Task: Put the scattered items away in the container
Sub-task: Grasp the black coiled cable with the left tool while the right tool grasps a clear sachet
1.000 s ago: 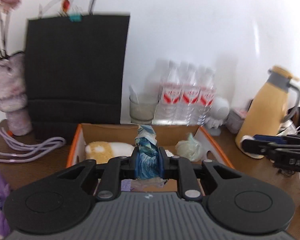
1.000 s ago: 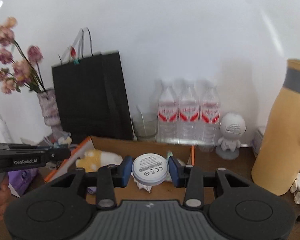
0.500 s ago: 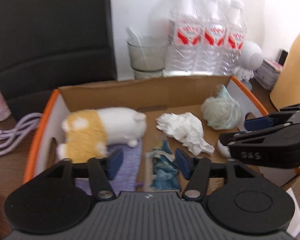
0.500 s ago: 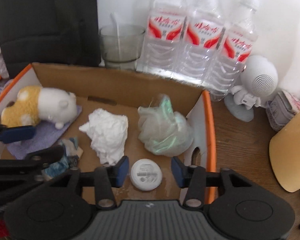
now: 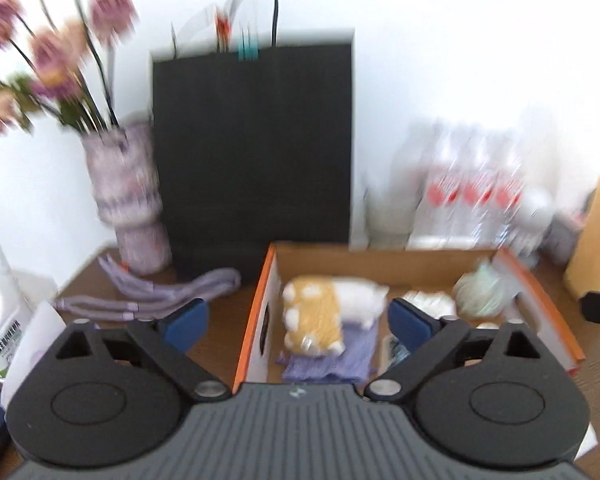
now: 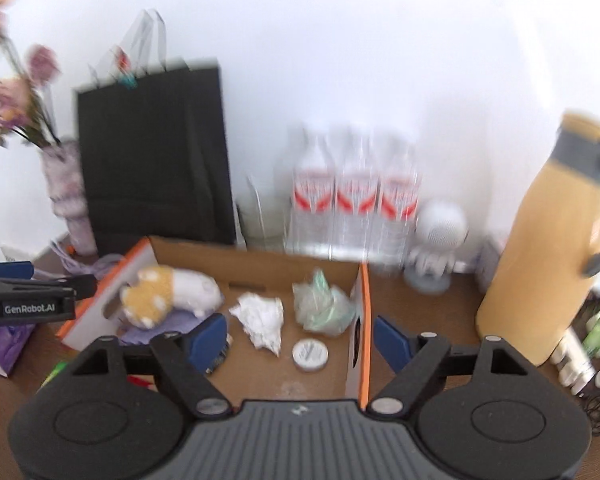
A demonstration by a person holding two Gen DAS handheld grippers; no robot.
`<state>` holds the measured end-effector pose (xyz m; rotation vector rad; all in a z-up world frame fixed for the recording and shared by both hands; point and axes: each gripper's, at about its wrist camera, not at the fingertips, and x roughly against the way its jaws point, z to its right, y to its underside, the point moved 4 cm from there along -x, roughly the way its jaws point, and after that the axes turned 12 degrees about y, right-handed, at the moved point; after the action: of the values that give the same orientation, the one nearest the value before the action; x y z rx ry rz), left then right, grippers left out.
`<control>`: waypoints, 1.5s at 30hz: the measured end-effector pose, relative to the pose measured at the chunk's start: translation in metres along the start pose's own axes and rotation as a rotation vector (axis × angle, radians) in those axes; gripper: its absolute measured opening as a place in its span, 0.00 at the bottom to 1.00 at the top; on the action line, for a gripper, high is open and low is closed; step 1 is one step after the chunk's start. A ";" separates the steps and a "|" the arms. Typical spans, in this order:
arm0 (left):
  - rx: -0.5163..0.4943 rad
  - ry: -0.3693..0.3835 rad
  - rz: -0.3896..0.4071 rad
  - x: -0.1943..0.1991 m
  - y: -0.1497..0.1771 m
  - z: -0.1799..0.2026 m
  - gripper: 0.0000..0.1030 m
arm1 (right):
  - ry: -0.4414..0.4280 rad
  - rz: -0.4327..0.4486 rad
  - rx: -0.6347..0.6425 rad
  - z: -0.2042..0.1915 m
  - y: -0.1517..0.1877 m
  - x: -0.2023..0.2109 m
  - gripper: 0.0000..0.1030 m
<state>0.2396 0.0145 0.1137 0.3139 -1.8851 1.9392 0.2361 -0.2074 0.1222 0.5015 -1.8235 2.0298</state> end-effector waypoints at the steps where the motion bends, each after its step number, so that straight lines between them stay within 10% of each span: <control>1: -0.012 0.018 0.071 0.016 0.007 0.005 1.00 | 0.003 0.054 -0.013 0.001 0.007 0.012 0.78; 5: -0.059 0.054 0.232 0.065 0.039 0.024 1.00 | 0.019 0.206 -0.034 0.001 0.043 0.052 0.78; 15: -0.129 0.047 0.292 0.151 0.088 0.049 1.00 | 0.015 0.257 -0.061 -0.002 0.098 0.121 0.78; 28: -0.088 0.139 0.082 0.238 0.218 0.082 1.00 | -0.003 0.180 -0.122 0.013 0.228 0.227 0.78; 36: -0.029 0.148 0.004 0.209 0.208 0.065 0.94 | 0.039 0.042 -0.084 0.023 0.242 0.198 0.76; 45: 0.003 0.317 -0.087 0.103 0.155 0.072 0.70 | 0.073 -0.050 -0.073 0.040 0.192 0.101 0.46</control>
<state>0.0712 -0.0422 0.0241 0.0810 -1.6367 1.8121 0.0547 -0.2623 0.0097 0.4423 -1.8156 1.9161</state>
